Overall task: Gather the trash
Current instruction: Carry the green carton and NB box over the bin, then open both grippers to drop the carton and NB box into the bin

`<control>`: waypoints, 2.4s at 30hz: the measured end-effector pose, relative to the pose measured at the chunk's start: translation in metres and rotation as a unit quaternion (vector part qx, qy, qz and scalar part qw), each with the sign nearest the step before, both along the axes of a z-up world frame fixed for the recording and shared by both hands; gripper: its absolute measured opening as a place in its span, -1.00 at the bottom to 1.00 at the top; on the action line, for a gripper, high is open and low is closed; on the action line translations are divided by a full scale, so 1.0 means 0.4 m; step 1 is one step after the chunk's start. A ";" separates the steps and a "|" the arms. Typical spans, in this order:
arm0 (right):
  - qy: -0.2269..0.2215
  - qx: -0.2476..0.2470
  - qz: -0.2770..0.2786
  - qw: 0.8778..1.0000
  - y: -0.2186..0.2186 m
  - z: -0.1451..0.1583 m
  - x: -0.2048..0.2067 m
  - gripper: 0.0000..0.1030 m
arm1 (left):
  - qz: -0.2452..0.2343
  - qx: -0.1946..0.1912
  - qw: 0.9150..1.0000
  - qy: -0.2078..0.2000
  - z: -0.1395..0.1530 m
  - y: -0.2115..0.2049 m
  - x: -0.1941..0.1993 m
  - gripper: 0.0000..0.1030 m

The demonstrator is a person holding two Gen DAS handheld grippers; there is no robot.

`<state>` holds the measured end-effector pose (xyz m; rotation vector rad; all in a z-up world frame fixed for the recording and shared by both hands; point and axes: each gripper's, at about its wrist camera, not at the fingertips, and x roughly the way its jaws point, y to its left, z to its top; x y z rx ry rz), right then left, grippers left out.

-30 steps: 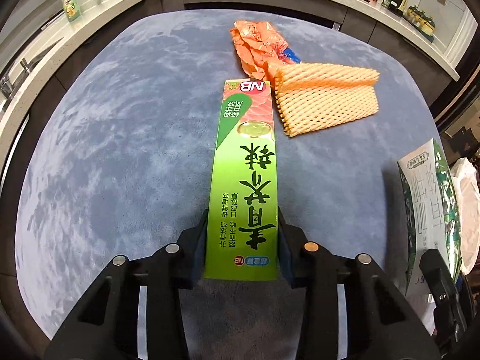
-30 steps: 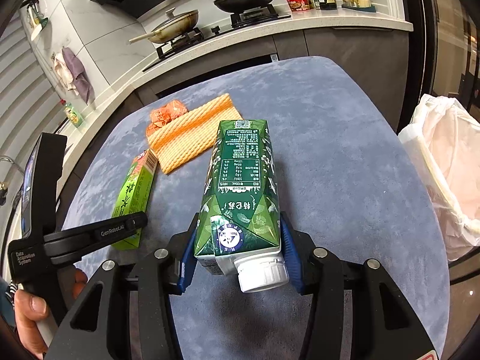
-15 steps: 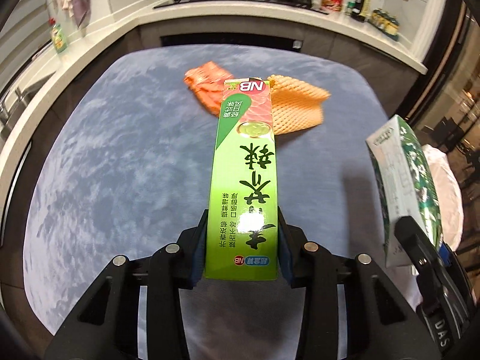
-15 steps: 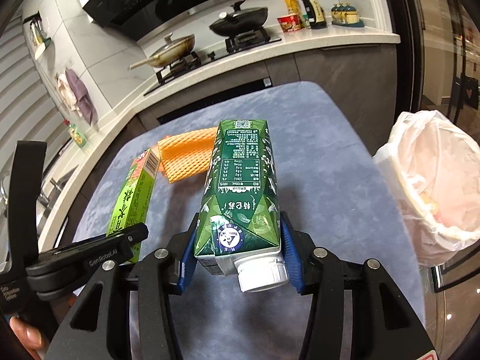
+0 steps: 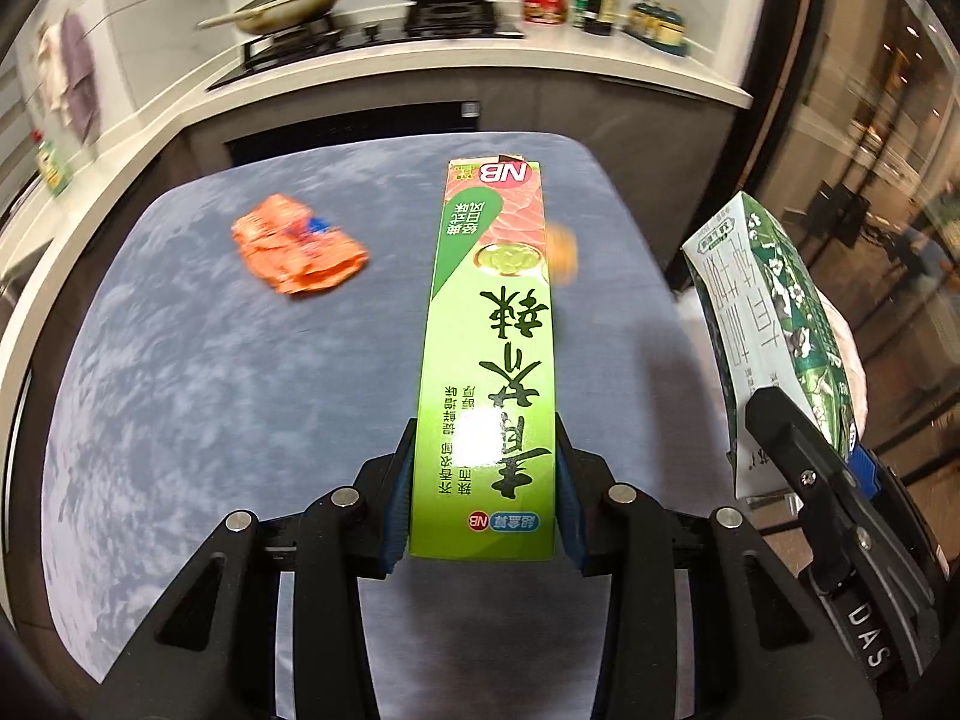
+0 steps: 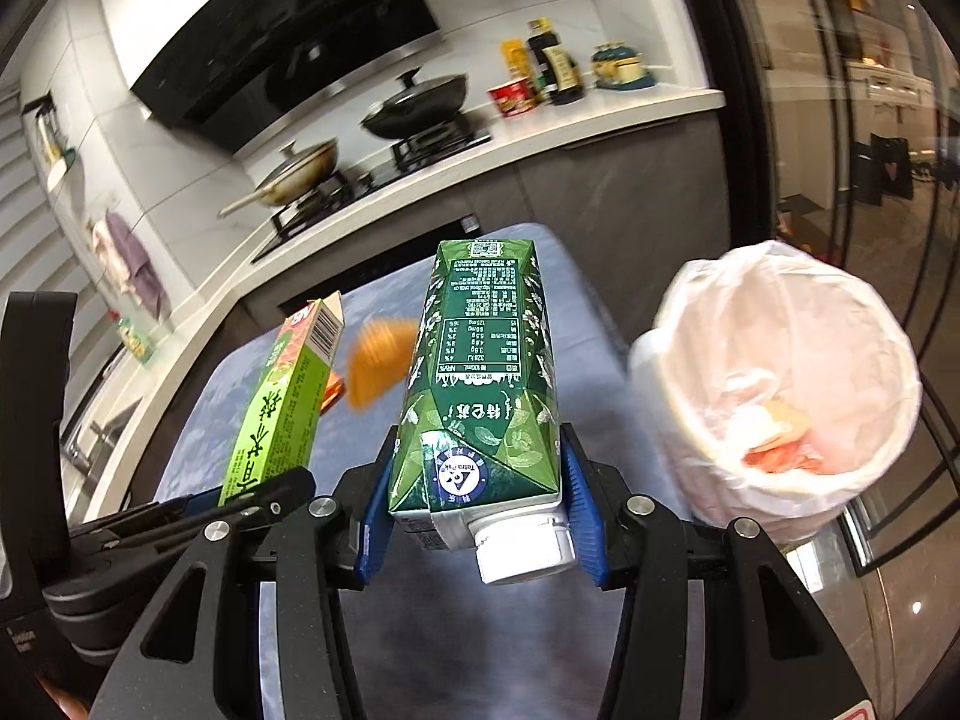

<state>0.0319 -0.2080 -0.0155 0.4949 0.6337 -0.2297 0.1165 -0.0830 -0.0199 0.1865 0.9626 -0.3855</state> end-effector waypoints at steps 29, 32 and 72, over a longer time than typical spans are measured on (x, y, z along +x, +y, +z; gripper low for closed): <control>0.029 0.030 -0.159 0.986 -0.401 -0.095 -0.213 -0.08 | -0.151 0.028 0.988 0.023 -0.078 -0.479 -0.124 -0.26; 0.037 0.033 -0.162 0.986 -0.425 -0.113 -0.203 -0.08 | -0.156 0.031 0.987 0.027 -0.091 -0.502 -0.121 -0.26; 0.031 0.020 -0.169 0.985 -0.440 -0.095 -0.173 -0.01 | -0.129 0.014 0.991 0.014 -0.059 -0.488 -0.064 0.05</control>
